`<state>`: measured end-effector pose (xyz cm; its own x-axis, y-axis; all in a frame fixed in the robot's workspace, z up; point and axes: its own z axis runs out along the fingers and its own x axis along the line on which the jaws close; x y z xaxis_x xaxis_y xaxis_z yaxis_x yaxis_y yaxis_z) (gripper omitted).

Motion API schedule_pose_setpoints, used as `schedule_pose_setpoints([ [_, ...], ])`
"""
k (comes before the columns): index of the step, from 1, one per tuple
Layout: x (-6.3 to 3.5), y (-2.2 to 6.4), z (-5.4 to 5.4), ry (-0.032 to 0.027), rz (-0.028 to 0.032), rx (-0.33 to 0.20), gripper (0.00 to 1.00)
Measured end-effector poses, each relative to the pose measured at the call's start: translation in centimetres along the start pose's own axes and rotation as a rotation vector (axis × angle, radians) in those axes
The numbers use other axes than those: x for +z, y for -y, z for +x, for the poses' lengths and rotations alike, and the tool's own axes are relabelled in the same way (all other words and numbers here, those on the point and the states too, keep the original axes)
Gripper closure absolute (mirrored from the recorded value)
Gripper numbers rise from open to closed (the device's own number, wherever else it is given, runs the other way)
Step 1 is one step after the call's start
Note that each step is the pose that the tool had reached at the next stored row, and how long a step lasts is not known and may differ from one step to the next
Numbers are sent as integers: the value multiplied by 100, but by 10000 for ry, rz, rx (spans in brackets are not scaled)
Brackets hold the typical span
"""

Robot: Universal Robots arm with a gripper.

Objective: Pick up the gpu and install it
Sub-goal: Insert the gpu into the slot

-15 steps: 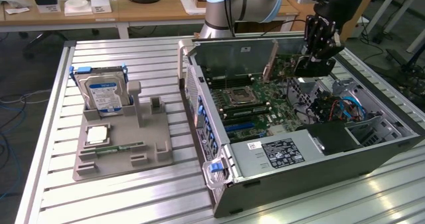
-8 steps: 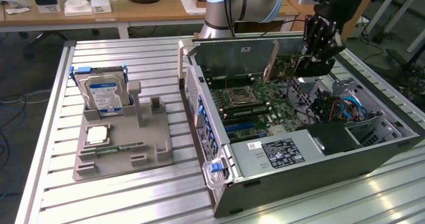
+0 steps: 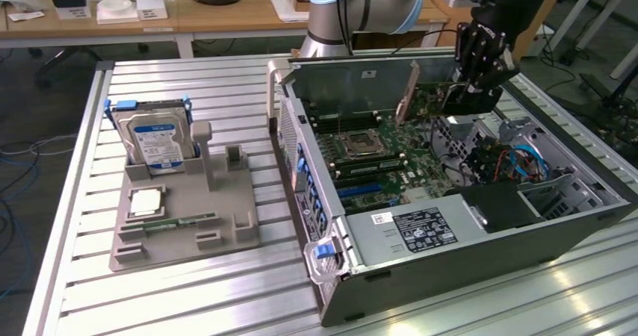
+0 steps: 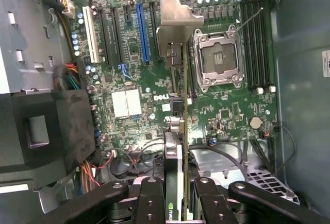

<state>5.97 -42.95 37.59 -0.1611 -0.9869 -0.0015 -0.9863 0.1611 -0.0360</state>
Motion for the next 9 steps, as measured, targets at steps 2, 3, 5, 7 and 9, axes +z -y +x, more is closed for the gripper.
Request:
schedule_pose_setpoints([
  [2, 0, 0, 0, 2, 0, -57, 73],
  [3, 0, 0, 0, 4, 0, -86, 73],
  [5, 0, 0, 0, 5, 0, -138, 73],
  [7, 0, 0, 0, 7, 0, -194, 73],
  [9, 0, 0, 0, 9, 0, -241, 73],
])
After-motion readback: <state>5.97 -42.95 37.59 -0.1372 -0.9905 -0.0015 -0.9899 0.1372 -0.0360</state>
